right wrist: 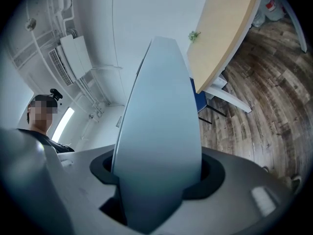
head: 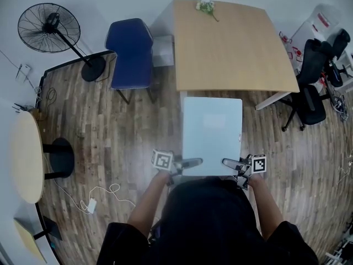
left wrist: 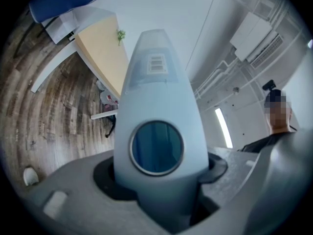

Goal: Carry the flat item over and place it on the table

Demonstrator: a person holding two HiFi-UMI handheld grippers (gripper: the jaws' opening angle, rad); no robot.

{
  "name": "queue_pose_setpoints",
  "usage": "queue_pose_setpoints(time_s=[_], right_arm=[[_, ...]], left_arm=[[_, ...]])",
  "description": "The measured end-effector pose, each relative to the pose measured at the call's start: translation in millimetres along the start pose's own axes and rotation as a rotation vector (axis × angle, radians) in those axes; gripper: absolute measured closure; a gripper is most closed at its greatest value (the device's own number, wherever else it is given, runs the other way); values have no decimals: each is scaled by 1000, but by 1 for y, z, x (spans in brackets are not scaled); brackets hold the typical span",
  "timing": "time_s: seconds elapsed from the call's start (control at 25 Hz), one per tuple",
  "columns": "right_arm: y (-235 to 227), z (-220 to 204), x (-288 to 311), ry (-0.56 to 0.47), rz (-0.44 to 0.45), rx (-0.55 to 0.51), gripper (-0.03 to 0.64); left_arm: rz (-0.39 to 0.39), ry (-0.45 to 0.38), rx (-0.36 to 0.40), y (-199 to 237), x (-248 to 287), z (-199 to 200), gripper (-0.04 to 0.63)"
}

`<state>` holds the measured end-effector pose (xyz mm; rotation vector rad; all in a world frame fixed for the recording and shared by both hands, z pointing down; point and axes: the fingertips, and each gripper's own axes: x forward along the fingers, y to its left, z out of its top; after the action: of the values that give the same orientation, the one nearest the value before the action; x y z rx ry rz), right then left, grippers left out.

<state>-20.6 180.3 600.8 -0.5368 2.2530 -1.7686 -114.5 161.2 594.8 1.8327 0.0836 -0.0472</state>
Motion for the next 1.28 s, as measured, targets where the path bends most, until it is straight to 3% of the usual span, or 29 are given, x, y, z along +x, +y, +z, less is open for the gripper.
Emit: queue_pose_setpoints(time_s=[0.4,0.64,0.84,1.12,1.28], right_arm=[[-22,64,13,5,50,-1,305],[-58,130,26,27,80,43,305],[-77,210,38,31,125,32,304],[-114,305,39,44,107,55,303],[-153,341,44,98,45,91,304]], left_arm=[[65,-52,7,27,13,59,265],[122,-92,11,56,28,126,262],[167,-106,3,82,50,198,261],[212,-115,9,123,85,285,249],[247,-129,-17,146,91,326,245]])
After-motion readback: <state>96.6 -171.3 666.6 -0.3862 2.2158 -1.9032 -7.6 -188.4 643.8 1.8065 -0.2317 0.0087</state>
